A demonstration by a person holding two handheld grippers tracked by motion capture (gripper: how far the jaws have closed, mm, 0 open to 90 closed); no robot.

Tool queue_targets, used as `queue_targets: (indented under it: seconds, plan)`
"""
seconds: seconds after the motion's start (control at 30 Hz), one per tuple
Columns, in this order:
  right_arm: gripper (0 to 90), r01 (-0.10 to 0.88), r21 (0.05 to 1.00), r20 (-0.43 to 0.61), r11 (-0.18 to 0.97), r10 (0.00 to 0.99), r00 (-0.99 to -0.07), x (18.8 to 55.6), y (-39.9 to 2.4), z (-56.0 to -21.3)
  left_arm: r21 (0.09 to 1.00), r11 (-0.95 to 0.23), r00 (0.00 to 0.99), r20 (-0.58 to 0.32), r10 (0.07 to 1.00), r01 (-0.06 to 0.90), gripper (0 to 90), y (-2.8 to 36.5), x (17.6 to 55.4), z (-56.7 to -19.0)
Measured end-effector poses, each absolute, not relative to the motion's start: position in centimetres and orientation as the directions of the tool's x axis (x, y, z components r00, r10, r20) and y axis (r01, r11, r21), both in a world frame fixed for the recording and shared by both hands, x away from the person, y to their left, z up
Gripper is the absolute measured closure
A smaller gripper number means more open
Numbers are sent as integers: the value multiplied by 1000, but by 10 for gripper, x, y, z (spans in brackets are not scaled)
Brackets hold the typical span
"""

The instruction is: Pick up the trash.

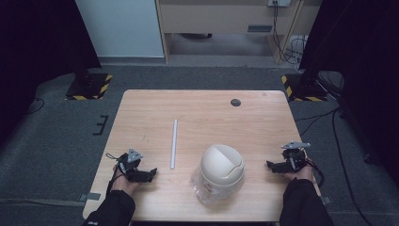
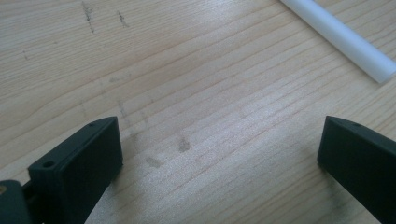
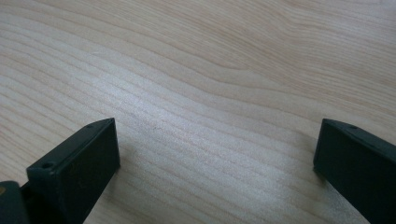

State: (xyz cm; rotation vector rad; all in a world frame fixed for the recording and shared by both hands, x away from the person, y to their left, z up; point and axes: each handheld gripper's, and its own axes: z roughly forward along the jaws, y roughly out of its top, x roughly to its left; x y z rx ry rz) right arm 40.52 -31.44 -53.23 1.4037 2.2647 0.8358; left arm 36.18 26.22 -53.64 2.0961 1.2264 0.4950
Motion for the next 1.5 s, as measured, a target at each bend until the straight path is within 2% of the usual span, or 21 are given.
queue_targets:
  seconds: [0.23,0.6,0.87,1.5]
  plan:
    - [63,673,655,23,343,882,-471,403,-317,-523,697,-350,491,-3,871,625,0,262,362,-536]
    - [52,627,704,33,333,867,-497,399,-311,-507,698,-349,490,-3,872,626,0,262,362,-536]
    - [49,535,790,40,300,845,-533,395,-300,-483,698,-347,490,-7,872,626,0,263,362,-536]
    - [35,365,893,5,262,806,-592,376,-291,-425,698,-348,491,-5,871,626,0,262,362,-536]
